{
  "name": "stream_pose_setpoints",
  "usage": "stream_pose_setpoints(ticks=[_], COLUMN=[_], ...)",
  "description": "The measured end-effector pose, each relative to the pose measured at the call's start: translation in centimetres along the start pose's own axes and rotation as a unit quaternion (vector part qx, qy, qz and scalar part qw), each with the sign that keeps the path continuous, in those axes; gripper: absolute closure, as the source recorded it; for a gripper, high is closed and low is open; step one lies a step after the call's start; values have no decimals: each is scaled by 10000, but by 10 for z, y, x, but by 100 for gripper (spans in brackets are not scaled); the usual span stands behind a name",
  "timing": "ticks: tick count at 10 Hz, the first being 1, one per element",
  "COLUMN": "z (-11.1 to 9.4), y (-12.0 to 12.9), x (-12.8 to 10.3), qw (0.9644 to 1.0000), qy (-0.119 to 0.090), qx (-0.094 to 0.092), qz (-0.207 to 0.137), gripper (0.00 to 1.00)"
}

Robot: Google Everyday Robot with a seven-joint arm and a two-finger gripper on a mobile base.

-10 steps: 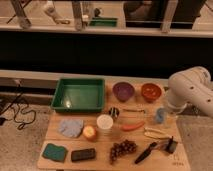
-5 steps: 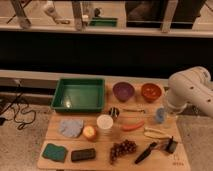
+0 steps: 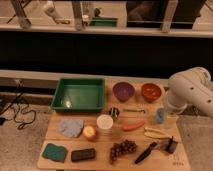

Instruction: Place brush in purple bowl

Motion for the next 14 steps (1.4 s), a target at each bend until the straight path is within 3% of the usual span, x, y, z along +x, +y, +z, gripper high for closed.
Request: stream_pose_setpoints(ticks=[7, 14], z=[-6, 7], y=[32, 73], x=[-2, 3], qw=[9996, 9991], qy=[53, 3], qx=[123, -73], qz=[-229, -430], gripper=[20, 20])
